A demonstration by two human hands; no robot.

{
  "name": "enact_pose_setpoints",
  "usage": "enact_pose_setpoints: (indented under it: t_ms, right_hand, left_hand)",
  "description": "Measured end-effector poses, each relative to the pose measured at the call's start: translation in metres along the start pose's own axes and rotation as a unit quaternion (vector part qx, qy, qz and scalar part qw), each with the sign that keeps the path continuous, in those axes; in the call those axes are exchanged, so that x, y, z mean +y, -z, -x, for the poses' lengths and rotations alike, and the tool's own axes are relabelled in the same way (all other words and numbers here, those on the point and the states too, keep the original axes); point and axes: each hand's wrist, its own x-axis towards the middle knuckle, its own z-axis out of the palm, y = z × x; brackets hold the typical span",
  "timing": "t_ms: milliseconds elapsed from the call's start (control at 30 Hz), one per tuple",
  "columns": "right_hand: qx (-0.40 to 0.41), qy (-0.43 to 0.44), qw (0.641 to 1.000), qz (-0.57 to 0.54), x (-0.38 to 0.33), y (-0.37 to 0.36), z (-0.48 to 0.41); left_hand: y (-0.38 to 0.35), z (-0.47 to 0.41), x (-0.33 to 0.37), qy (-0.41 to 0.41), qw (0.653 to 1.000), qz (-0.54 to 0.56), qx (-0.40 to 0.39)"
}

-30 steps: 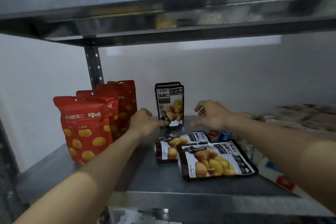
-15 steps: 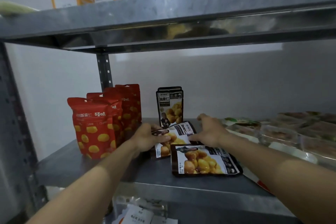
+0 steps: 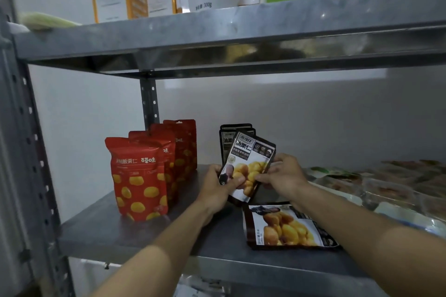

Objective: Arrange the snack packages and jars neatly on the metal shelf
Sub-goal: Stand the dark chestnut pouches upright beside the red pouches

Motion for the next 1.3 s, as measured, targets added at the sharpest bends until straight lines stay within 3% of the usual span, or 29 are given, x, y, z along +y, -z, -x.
enact_pose_setpoints:
  t_ms: [167, 400, 1300]
  right_hand:
    - [0.006, 0.066, 0.997, 0.041, -0.002, -0.009, -0.011]
    - [0.01, 0.094, 0.994, 0.057, 0.002, -0.017, -0.023]
    - [0.019, 0.103, 0.99, 0.095, 0.009, -0.023, -0.027]
  left_hand:
    - [0.013, -0.015, -0.014, -0.045, 0.998, 0.011, -0.04]
    - [0.012, -0.032, -0.021, -0.068, 0.997, 0.02, -0.043]
    - [0.017, -0.036, -0.024, -0.061, 0.995, 0.014, -0.073]
